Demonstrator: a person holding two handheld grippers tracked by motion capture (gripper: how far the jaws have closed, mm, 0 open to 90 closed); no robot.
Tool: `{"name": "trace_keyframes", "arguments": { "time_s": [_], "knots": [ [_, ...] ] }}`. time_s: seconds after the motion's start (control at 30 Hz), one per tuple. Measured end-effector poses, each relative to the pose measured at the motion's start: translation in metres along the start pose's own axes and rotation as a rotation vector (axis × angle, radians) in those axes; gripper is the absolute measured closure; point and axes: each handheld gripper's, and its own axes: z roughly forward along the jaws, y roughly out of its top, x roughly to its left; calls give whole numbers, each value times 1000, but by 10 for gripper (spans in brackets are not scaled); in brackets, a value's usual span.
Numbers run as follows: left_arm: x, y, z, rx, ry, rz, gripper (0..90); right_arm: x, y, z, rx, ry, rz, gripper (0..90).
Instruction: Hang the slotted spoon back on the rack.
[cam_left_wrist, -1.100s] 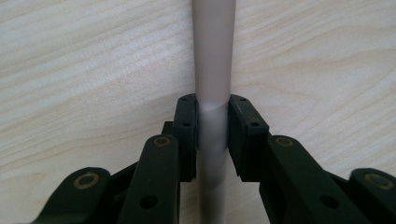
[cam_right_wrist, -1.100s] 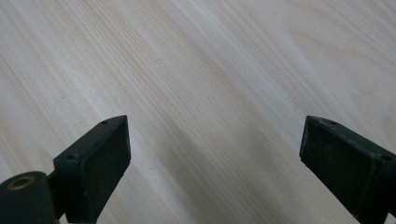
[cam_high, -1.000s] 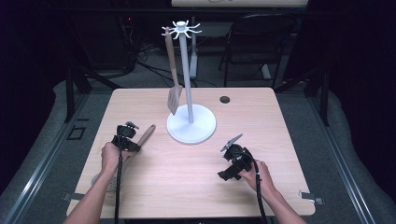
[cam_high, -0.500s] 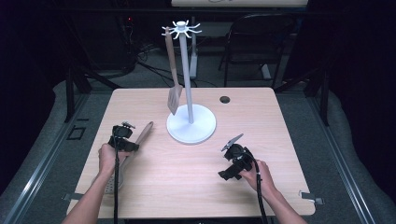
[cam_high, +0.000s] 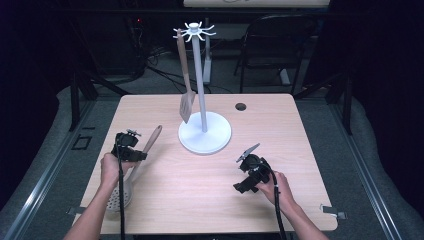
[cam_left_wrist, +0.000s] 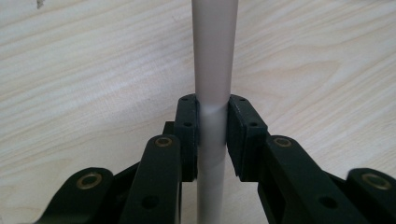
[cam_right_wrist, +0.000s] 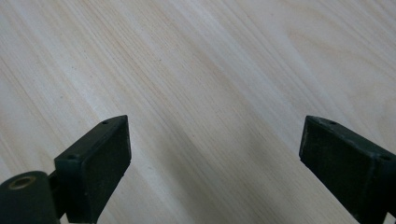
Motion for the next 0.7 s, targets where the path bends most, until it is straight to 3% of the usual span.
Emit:
{"name": "trace_keyframes", "arguments": {
  "time_s": [0.27,0.47,0.7],
  "knots": [
    [-3,4,-20,-38,-16,24,753,-1,-1,0,8,-1,-1,88],
    [-10,7,-34,-82,-60,47,753,-1,0,1,13,-3,-9,90],
    [-21,11,-44,-121,-50,92,754,-1,-1,1,6,-2,0,91]
  ]
}}
